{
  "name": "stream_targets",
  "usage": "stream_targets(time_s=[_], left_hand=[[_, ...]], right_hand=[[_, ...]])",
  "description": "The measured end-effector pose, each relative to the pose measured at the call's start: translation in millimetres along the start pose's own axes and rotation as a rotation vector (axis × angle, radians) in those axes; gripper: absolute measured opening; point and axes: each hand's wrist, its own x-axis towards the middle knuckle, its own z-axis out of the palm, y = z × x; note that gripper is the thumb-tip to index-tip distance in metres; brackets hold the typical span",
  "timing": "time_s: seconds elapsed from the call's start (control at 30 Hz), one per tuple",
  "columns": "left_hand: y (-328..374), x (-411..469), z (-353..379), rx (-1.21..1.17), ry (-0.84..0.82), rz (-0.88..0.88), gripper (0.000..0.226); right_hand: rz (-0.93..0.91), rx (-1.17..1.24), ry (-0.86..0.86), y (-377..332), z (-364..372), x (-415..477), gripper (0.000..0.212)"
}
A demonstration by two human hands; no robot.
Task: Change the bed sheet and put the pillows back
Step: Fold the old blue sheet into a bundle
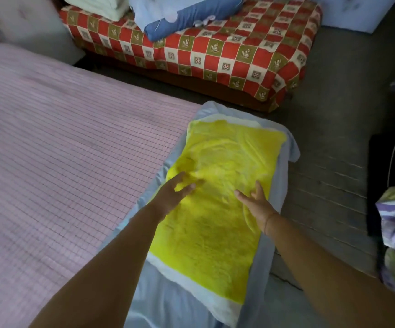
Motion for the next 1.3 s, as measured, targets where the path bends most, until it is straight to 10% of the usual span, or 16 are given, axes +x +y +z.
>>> stream_targets(time_s=[0.4,0.8,1.17,1.3], left_hand=[[-101.8,-139.7,-90.8,-0.093,0.147,-0.002,0.055],[-350.6,-433.0,-195.9,-0.059,0.249,-0.219,0.045],[-529.7,-545.4,-204.8,0.197,0.333,-0.488,0.072],[-560.2,-541.4,-210.7,0.314,0.351,-0.483,0.071]], right_hand=[[-0.076,0.036,-0.064,54.2,132.7,-135.1,0.085],[0.190,-0.001,-0.251,295.3,293.9,-392.0,0.079],[0.321,-0.116,0.139,420.5,339.3,-481.7,0.058],[0.520,-0.057,-0.007,446.1,347.8,-489.7,0.049]])
